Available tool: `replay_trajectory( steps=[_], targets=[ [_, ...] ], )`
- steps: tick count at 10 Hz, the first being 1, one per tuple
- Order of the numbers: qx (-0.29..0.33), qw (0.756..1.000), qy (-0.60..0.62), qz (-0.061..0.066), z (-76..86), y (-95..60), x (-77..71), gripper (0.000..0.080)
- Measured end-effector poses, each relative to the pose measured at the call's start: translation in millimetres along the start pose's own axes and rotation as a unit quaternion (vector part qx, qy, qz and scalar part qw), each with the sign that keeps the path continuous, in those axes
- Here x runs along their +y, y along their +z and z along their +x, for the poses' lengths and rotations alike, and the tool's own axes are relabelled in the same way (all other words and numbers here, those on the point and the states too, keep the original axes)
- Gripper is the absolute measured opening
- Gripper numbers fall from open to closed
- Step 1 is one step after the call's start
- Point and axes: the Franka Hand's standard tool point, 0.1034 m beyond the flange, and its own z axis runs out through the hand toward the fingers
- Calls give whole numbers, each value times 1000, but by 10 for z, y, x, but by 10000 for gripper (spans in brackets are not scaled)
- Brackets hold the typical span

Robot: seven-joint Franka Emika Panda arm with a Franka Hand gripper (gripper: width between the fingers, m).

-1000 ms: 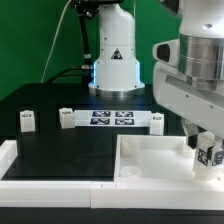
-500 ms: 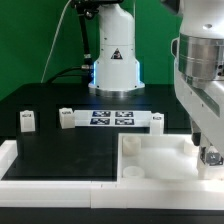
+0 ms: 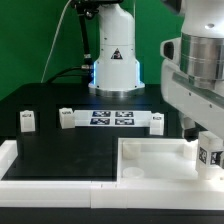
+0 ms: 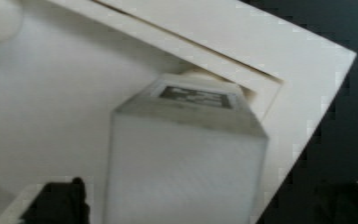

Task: Assemble one leg

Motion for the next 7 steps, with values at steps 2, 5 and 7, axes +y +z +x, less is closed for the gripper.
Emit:
replay_trajectory(
  steps=[2, 5, 7],
  targets=[
    [8, 991, -133, 10, 31, -16, -15, 648],
    [13, 948, -317, 12, 2, 12, -23, 649],
    [18, 903, -429, 14, -70, 25, -62, 649]
  ],
)
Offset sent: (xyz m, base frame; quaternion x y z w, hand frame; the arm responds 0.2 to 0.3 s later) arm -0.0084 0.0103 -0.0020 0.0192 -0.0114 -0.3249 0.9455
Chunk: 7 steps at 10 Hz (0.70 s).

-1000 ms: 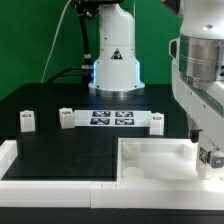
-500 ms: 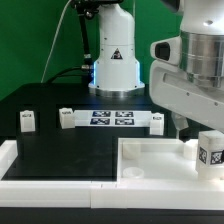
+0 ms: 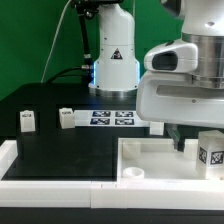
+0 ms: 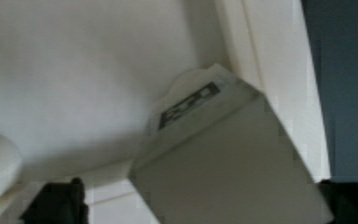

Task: Assemble one leg

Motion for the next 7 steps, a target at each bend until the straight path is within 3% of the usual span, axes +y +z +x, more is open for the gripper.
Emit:
replay_trajectory(
  steps=[2, 4, 7],
  targets=[
    [1, 994, -106, -2, -11, -11, -41, 649],
    [1, 981, -194, -9, 3, -24, 14, 649],
    [1, 978, -210, -13, 8, -19, 37, 649]
  ],
)
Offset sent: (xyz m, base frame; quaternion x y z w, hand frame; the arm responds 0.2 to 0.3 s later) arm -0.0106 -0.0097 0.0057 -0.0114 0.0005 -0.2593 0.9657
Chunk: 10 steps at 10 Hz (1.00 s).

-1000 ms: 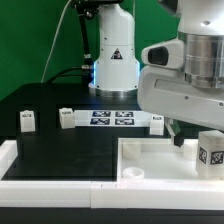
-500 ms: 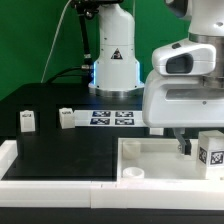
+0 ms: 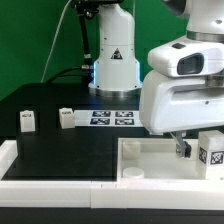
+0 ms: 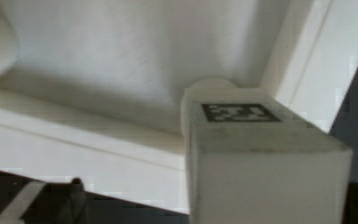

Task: Assemble one leg

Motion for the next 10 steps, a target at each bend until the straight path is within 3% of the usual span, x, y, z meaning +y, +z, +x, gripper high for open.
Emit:
replay_trajectory(
  steps=[1, 2, 3, 4, 7, 10],
  targets=[
    [0, 1000, 0, 0, -1, 1, 2, 646],
    [0, 1000, 0, 0, -1, 2, 3, 483],
    [0, 1000, 5, 0, -1, 2, 2, 483],
    [0, 1000, 21, 0, -2, 4, 2, 308],
    [-1, 993, 120, 1, -5, 14, 0, 293],
    [-7, 934, 358, -1, -26, 24, -20, 293]
  ],
)
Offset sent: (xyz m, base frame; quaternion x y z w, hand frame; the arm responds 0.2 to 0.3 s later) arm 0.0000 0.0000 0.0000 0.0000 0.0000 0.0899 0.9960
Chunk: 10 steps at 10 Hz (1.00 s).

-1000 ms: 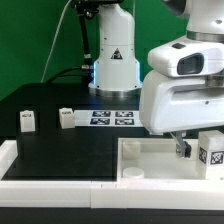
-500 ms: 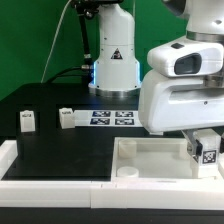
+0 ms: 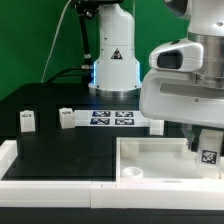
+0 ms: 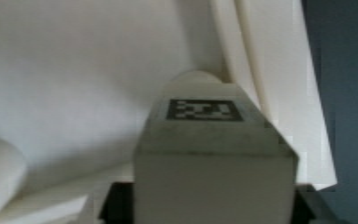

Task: Assemble one leg

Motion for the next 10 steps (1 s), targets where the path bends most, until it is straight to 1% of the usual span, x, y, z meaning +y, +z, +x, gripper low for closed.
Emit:
replay_trajectory(
  steps=[1, 2, 3, 5, 6, 8, 9, 10],
  targets=[
    [-1, 997, 75, -1, -2, 3, 8, 293],
    [-3, 993, 121, -1, -9, 6, 8, 294],
    [-6, 977, 215, 1, -18, 7, -1, 294],
    [-2, 939, 343, -2, -3, 3, 20, 294],
    [-8, 924, 383, 3, 4, 4, 37, 294],
    [-10, 904, 428, 1, -3, 1, 39, 294],
    [-10, 907, 421, 1, -5, 7, 41, 294],
    [-9, 917, 398, 2, -5, 4, 30, 379]
  ],
)
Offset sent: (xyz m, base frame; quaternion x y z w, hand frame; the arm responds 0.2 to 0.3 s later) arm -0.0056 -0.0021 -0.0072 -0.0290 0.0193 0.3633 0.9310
